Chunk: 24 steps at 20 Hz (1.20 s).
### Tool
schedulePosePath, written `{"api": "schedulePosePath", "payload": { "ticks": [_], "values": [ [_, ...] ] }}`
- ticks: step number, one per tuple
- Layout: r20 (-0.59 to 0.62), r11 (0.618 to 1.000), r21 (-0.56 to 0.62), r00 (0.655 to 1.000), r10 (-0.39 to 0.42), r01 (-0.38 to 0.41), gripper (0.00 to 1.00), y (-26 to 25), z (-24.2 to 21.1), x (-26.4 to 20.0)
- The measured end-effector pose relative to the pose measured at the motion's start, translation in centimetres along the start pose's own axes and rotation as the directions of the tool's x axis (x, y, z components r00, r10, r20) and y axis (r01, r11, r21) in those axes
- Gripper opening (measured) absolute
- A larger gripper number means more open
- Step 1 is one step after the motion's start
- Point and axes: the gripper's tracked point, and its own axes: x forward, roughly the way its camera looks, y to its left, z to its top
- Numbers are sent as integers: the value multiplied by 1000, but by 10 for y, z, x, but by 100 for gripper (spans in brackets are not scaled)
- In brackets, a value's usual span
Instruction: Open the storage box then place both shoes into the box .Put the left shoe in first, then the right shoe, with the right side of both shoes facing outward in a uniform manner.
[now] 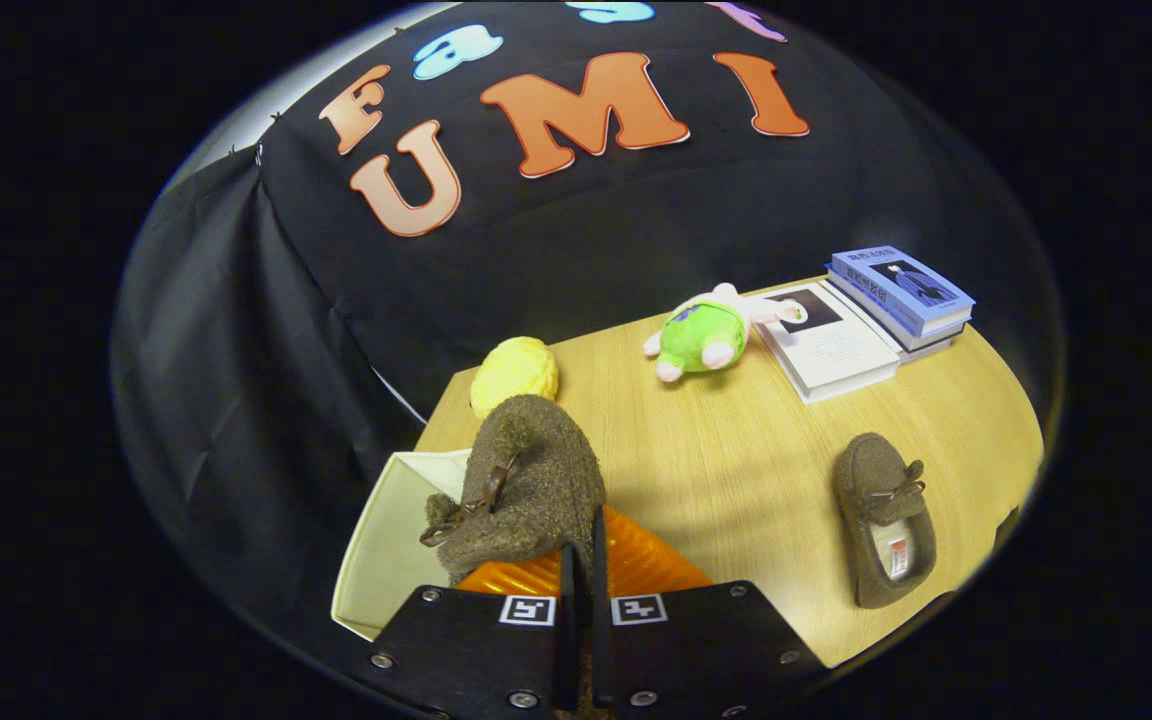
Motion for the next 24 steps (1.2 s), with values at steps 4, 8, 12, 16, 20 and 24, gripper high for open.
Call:
{"api": "schedulePosePath", "payload": {
  "ticks": [4,8,12,16,20,24],
  "values": [
    [-17,999,-17,999,42,-42,6,46,-2,3],
    [-95,997,-34,993,72,-75,6,86,-28,23],
    [-146,997,-50,988,45,-53,6,102,-46,48],
    [-209,1000,-27,978,0,-5,6,106,-73,65],
    [-262,999,-23,964,-30,25,6,116,-98,81],
    [-347,999,-41,937,-37,24,14,123,-129,90]
  ]
}}
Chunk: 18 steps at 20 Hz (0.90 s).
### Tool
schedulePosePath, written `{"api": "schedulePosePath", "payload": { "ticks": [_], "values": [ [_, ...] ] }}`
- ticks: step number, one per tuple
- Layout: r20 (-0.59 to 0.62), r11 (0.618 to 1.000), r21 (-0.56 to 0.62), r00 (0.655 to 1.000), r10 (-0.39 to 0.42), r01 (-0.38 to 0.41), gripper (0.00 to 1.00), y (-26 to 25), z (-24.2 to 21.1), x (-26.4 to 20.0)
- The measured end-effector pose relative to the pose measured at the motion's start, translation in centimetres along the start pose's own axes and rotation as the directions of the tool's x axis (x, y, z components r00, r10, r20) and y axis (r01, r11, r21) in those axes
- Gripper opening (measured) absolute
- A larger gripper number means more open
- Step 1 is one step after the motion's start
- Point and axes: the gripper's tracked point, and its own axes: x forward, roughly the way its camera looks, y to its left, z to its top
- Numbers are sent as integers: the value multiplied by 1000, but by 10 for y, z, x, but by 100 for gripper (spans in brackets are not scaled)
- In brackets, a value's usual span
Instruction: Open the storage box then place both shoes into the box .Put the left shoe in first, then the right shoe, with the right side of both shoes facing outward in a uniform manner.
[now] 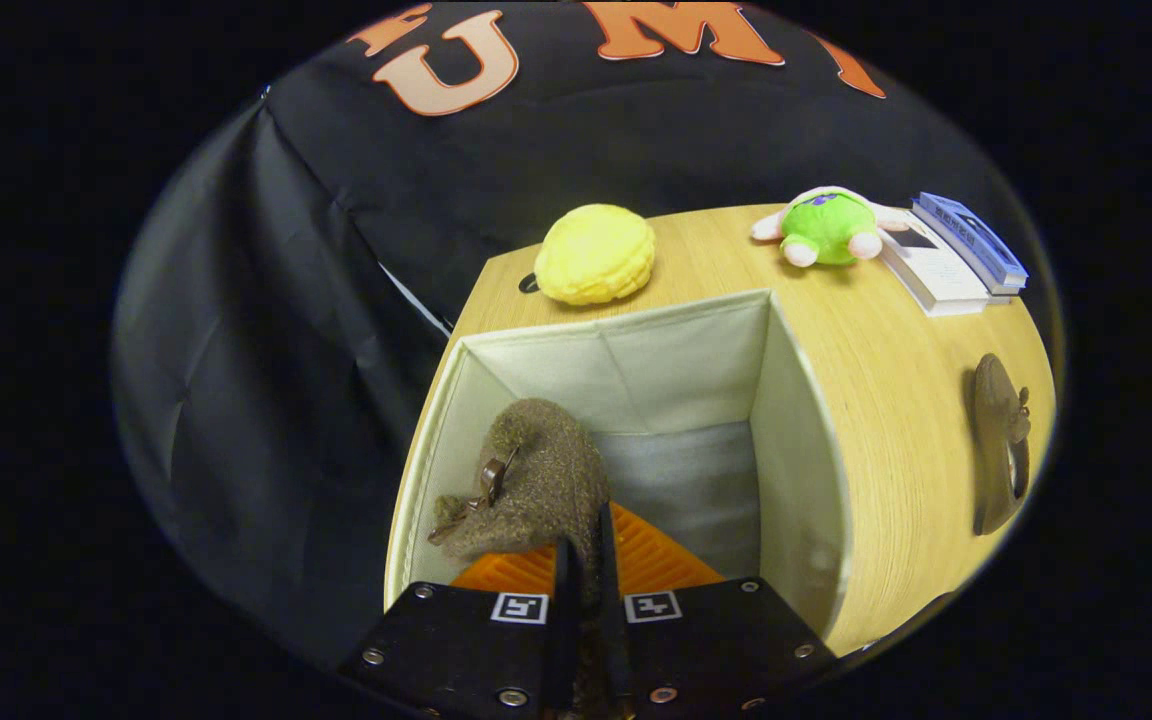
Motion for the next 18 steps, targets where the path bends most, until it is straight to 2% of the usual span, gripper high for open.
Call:
{"api": "schedulePosePath", "payload": {
  "ticks": [2,4,5,6,12,13,15,18],
  "values": [
    [-58,1000,22,998,24,-23,25,4,-10,6],
    [-98,993,41,989,114,-111,37,20,-17,4],
    [-119,988,44,981,152,-147,48,26,-22,2],
    [-121,985,32,977,173,-171,54,28,-22,-3],
    [10,958,-98,962,273,-271,65,14,3,-63],
    [49,953,-123,957,285,-277,72,8,10,-78],
    [135,949,-170,948,288,-265,80,-14,25,-103],
    [266,962,-228,940,211,-152,88,-69,45,-131]
  ]
}}
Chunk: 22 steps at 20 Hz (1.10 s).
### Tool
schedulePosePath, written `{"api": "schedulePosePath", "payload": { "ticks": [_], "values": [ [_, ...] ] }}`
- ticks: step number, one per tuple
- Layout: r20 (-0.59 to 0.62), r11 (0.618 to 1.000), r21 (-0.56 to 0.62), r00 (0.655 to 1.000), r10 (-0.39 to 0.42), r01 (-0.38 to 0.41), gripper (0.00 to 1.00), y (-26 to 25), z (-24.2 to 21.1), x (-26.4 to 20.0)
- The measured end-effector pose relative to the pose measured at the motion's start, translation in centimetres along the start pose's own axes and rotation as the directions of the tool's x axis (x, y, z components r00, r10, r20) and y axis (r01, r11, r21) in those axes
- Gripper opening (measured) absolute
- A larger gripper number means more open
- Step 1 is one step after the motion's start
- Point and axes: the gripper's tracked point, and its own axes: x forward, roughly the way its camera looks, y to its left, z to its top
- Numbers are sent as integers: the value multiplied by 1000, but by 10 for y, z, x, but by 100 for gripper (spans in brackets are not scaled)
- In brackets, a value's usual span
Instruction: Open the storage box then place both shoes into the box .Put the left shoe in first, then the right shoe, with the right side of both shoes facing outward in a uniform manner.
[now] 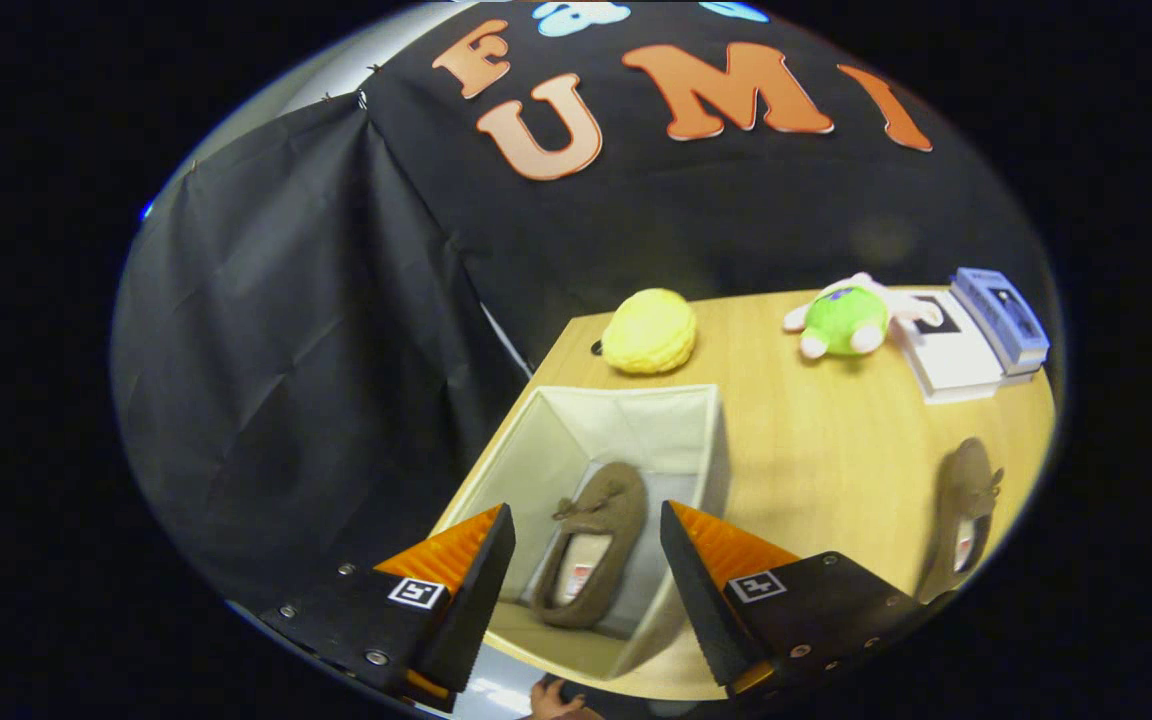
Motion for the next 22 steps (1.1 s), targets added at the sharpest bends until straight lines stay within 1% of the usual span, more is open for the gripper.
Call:
{"api": "schedulePosePath", "payload": {
  "ticks": [1,3,6,9,11,14,18,22],
  "values": [
    [27,999,-14,999,-29,29,92,-17,3,-8],
    [61,998,-20,996,-62,64,96,-50,8,-27],
    [65,994,2,992,-106,106,97,-99,9,-48],
    [61,981,12,979,-195,194,97,-153,2,-60],
    [56,974,17,973,-225,225,97,-178,-2,-68],
    [48,956,8,955,-293,293,97,-220,-15,-75],
    [9,941,14,941,-338,338,97,-258,-39,-83],
    [-50,935,43,936,-349,351,97,-292,-68,-81]
  ]
}}
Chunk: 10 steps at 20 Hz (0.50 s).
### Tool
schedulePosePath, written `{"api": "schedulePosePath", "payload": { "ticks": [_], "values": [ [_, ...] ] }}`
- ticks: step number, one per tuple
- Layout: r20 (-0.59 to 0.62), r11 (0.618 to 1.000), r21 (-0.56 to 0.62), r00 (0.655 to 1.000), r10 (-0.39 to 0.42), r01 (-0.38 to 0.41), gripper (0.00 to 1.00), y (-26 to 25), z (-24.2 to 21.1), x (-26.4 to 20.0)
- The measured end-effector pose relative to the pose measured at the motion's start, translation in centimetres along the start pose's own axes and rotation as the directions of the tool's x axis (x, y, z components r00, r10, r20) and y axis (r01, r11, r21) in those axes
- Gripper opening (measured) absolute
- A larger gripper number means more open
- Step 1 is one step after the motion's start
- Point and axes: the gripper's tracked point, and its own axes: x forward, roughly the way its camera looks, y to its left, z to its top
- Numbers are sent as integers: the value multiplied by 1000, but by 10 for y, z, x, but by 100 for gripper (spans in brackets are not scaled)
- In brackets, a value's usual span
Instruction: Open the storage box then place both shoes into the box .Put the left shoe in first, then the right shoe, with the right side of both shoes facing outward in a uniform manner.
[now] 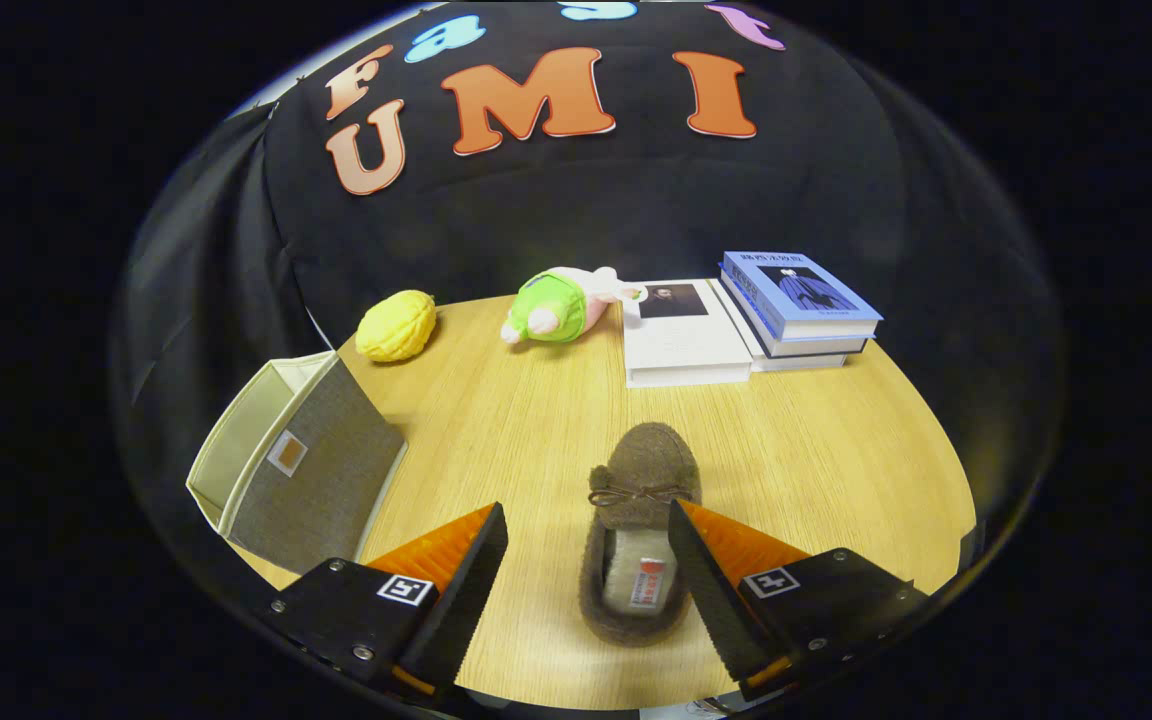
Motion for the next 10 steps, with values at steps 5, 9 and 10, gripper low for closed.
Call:
{"api": "schedulePosePath", "payload": {
  "ticks": [5,9,10],
  "values": [
    [-80,998,68,997,-1,7,93,-34,-31,27],
    [-120,993,118,993,-2,16,80,-56,-46,51],
    [-125,993,113,992,-10,24,78,-60,-47,60]
  ]
}}
